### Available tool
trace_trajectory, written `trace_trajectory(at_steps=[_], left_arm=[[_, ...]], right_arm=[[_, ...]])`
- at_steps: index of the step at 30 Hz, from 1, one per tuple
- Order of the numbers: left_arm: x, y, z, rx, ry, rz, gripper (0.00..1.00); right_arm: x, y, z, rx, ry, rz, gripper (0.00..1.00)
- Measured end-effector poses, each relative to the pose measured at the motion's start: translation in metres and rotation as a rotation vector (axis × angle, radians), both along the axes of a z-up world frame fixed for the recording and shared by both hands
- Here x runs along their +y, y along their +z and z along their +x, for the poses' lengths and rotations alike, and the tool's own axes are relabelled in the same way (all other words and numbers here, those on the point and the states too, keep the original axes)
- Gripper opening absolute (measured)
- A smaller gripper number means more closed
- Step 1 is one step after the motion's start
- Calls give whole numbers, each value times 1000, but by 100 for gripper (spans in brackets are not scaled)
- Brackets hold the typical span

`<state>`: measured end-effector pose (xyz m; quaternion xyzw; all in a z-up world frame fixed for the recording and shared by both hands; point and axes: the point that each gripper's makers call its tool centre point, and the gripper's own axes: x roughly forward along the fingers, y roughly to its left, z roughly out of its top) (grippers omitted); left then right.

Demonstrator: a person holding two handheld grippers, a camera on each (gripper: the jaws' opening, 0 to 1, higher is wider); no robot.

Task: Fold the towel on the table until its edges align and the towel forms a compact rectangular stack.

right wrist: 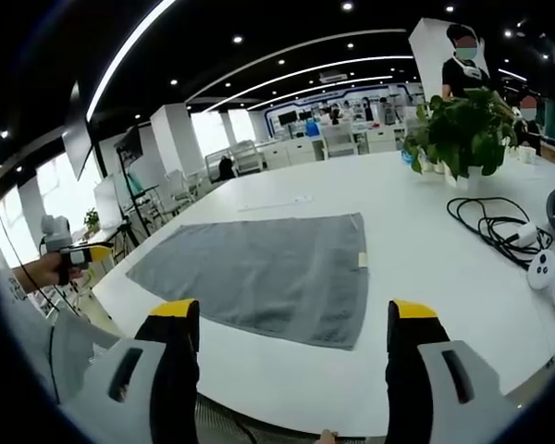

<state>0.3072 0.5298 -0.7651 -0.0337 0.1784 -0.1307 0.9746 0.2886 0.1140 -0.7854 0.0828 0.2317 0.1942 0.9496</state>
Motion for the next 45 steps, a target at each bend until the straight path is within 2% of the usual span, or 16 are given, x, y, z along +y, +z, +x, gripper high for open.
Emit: trace_trajectory(at_steps=[3, 15, 37, 45], left_arm=[[-1, 0, 0, 3, 0, -4, 97], [-6, -6, -4, 26, -15, -6, 97], [-13, -5, 0, 31, -36, -11, 97], [-29, 2, 5, 17, -71, -4, 97]], right_arm=[[-1, 1, 0, -1, -7, 26, 84], [0, 1, 1, 0, -8, 28, 82], [1, 1, 1, 5, -9, 38, 80], [1, 5, 3, -4, -7, 55, 79]])
